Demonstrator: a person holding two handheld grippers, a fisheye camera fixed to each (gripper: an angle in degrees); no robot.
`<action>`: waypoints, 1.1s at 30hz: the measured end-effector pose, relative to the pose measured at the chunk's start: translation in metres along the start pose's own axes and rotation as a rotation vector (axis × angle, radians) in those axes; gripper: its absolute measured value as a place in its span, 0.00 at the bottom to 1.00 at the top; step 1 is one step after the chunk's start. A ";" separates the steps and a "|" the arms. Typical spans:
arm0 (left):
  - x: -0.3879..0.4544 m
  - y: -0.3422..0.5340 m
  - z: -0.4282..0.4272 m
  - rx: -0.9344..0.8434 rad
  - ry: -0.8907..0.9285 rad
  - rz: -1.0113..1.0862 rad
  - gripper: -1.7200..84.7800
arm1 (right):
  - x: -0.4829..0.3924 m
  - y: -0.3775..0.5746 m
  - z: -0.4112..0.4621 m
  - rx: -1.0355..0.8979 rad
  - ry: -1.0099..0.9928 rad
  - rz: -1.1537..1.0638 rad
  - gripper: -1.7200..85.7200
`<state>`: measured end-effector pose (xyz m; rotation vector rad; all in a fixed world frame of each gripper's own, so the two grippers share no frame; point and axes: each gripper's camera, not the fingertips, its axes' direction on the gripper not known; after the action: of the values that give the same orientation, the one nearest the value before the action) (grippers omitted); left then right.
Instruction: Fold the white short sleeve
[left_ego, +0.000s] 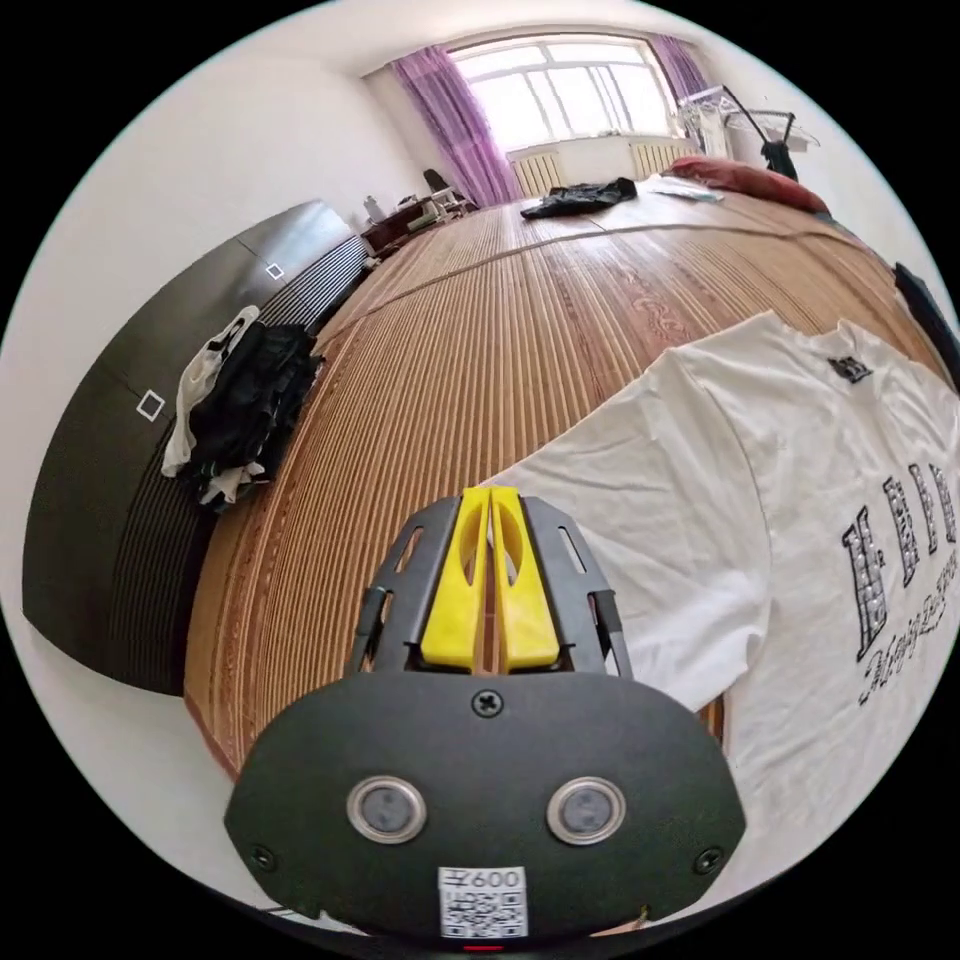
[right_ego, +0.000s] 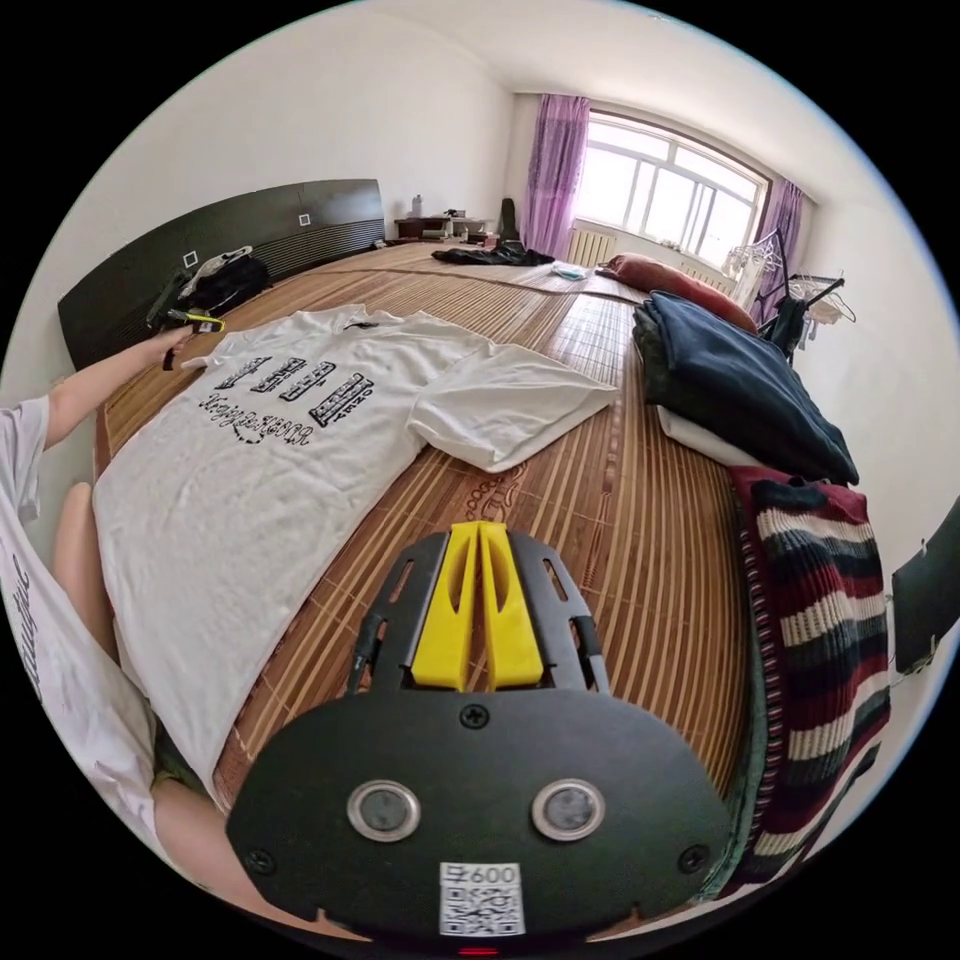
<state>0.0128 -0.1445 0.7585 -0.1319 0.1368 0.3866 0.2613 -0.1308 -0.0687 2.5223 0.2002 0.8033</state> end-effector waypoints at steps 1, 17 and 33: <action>0.013 -0.001 0.014 -0.063 -0.016 0.046 0.03 | 0.000 0.004 0.005 -0.001 -0.005 0.003 0.01; 0.089 0.226 -0.141 0.706 -0.359 -0.193 0.03 | -0.047 0.098 0.039 0.255 0.199 0.071 0.01; 0.083 0.415 -0.088 0.783 0.332 -0.158 0.03 | -0.155 0.241 0.047 0.451 0.219 -0.104 0.01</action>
<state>-0.0797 0.2528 0.6166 0.5669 0.5897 0.1300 0.1603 -0.4030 -0.0623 2.7979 0.6446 1.0928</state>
